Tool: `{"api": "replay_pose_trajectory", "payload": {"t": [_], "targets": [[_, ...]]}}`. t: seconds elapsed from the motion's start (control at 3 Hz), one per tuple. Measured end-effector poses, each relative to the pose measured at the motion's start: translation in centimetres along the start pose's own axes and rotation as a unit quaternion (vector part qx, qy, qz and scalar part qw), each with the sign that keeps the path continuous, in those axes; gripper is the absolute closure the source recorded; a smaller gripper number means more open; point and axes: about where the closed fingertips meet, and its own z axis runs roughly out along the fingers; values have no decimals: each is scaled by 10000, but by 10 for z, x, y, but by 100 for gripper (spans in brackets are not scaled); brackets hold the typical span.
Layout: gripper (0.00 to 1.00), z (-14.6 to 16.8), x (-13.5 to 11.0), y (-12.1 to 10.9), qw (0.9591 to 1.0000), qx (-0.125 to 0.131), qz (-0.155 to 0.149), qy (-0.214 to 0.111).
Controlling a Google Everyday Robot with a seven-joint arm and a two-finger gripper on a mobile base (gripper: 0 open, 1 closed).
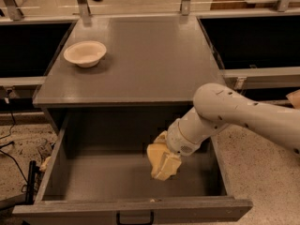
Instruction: Place sponge into top drawer
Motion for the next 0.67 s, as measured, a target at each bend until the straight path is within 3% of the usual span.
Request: {"api": "replay_pose_trajectory", "payload": {"t": [0.33, 0.67], "targets": [[100, 16, 16, 1, 9998, -110, 170, 88], [100, 17, 17, 1, 9997, -89, 191, 115]]}}
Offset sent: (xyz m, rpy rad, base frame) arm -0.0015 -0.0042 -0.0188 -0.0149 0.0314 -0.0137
